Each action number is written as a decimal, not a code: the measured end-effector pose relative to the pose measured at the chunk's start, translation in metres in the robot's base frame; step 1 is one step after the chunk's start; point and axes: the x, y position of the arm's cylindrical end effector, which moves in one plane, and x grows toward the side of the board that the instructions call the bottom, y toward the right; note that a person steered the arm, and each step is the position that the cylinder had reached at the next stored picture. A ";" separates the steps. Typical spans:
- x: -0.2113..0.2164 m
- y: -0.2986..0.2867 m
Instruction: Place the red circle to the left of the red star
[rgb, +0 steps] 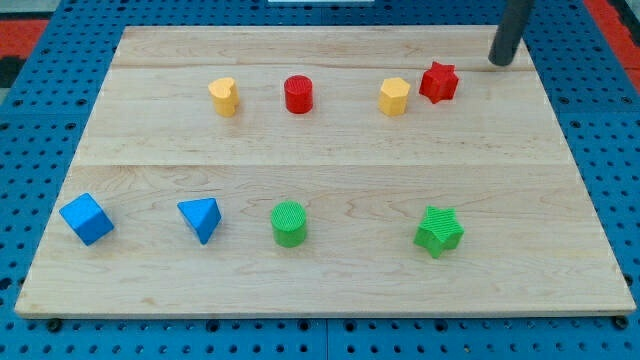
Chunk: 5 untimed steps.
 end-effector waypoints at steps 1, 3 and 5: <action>0.021 -0.042; -0.006 -0.161; -0.045 -0.253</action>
